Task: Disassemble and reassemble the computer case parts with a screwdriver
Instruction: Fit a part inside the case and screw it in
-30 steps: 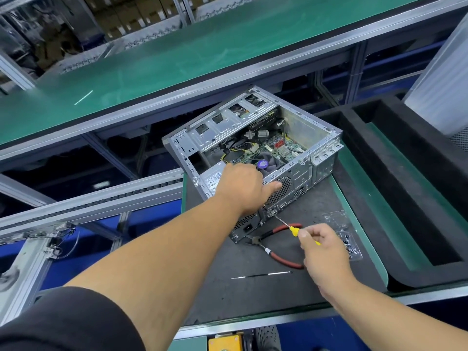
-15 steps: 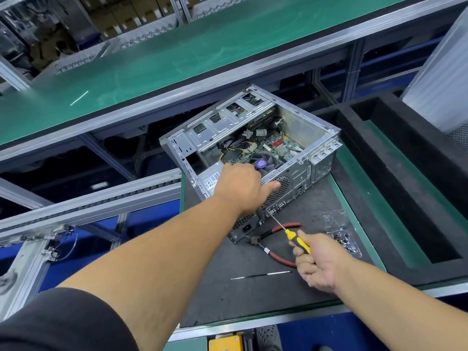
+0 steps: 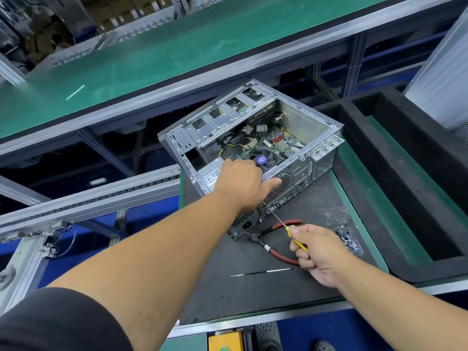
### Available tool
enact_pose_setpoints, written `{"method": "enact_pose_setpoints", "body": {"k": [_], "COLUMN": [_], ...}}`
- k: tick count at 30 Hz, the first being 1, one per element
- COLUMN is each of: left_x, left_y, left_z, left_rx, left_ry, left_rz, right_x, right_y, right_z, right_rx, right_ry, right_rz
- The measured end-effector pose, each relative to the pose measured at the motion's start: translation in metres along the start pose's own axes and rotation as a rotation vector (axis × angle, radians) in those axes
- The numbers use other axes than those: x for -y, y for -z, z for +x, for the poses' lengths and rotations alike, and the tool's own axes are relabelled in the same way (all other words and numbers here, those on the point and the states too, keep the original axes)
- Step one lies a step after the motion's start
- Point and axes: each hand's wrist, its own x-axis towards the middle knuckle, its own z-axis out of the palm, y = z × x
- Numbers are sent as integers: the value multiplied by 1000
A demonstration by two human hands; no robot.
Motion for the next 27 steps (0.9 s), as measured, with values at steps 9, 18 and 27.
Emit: {"method": "enact_pose_setpoints", "body": {"k": [9, 18, 27], "left_x": [7, 3, 6], "left_y": [16, 22, 17], "left_z": [19, 66, 75], "left_rx": [215, 823, 1038], "left_ry": [19, 145, 64], "left_rz": [-171, -558, -671], "right_x": [3, -5, -14], "right_y": [4, 7, 6], "right_z": [-7, -13, -13], "right_rx": [-141, -230, -240], "right_ry": [415, 620, 621], "right_rz": [-637, -984, -909]}}
